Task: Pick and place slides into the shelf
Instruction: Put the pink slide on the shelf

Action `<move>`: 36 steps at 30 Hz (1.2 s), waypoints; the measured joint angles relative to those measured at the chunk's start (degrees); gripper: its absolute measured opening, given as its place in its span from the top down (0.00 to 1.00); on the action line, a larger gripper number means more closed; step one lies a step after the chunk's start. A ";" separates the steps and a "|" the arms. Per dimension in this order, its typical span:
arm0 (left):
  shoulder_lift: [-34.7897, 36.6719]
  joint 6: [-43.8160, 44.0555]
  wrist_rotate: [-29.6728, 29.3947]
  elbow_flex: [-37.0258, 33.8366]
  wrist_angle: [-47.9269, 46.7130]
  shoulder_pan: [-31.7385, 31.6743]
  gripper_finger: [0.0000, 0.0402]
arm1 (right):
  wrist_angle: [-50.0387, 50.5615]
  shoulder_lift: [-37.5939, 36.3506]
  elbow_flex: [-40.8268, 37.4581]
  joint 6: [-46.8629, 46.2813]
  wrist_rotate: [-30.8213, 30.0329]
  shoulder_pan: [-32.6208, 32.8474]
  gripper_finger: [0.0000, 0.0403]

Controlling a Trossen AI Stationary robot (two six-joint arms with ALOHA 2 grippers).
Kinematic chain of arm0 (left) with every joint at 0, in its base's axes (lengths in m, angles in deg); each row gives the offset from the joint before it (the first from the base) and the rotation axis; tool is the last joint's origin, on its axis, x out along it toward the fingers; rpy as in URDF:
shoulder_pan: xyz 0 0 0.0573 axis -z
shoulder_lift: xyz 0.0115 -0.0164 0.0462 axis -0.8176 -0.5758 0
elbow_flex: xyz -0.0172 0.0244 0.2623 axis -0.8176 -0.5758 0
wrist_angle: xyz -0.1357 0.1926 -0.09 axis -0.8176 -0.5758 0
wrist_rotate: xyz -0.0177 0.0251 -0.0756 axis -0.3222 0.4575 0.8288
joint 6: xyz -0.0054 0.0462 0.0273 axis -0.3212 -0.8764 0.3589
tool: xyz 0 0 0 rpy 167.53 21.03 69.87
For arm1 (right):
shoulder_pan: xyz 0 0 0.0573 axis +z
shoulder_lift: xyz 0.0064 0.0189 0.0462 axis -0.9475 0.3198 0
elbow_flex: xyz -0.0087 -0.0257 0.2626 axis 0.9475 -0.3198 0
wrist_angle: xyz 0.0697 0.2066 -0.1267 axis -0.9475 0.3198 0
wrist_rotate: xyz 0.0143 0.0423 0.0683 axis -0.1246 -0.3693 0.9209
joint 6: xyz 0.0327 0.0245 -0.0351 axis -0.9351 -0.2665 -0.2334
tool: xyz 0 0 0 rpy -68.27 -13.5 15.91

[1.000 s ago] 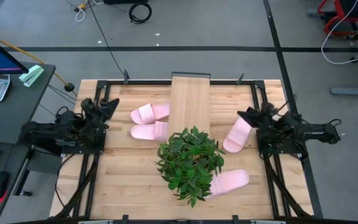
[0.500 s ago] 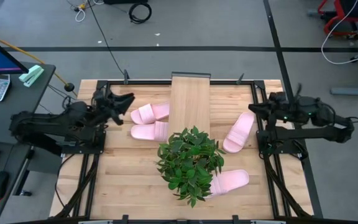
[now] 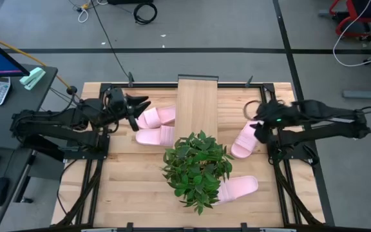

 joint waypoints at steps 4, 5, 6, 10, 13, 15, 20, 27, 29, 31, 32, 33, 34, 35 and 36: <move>0.00 -5.34 -0.02 0.11 -0.01 0.02 0.72 | 1.88 4.88 -0.10 -0.02 -0.15 0.00 0.42; 0.00 -5.72 0.01 0.11 -0.05 0.02 0.72 | 1.92 5.71 -0.10 -0.51 -0.08 0.00 0.41; 0.00 -5.92 -0.02 0.11 -0.03 0.02 0.72 | 1.89 6.42 -0.10 -1.26 0.22 0.00 0.40; 0.00 -5.62 -0.02 0.11 -0.02 0.02 0.72 | 1.87 7.67 -0.10 -4.00 6.78 0.03 0.38; 0.00 -5.54 -0.02 0.11 -0.09 0.02 0.71 | 1.90 7.61 -0.10 -4.54 11.97 1.32 0.38; 0.00 -5.53 0.00 0.11 -0.59 0.02 0.71 | 2.20 7.41 -0.10 -4.51 13.70 2.91 0.37; 0.00 -3.42 0.03 0.11 -3.93 0.04 0.72 | 2.51 7.48 -0.12 -4.74 17.48 8.14 0.37; 0.00 2.59 0.03 0.11 -9.42 0.04 0.72 | 2.30 7.78 -0.16 -13.12 16.31 15.97 0.37; 0.00 3.42 0.09 0.11 -10.14 0.05 0.71 | 1.70 8.37 -0.16 -15.21 14.47 17.94 0.38; 0.00 3.47 0.09 0.11 -10.32 0.04 0.70 | 0.61 9.37 -0.16 -16.22 12.76 19.90 0.38; 0.00 3.47 0.11 0.11 -10.35 0.04 0.70 | 0.11 10.02 -0.16 -16.54 11.65 20.84 0.38; 0.00 3.47 0.09 0.11 -10.35 0.04 0.70 | -0.22 10.81 -0.16 -16.91 10.57 21.74 0.38; 0.00 3.47 0.09 0.11 -10.34 0.04 0.70 | -0.30 11.70 -0.16 -17.37 9.58 22.64 0.38; 0.00 3.47 0.09 0.11 -10.33 0.04 0.69 | -0.18 12.56 -0.16 -17.84 8.51 23.54 0.38; 0.00 3.47 0.09 0.11 -10.35 0.04 0.69 | -0.08 13.39 -0.16 -18.29 7.35 24.43 0.38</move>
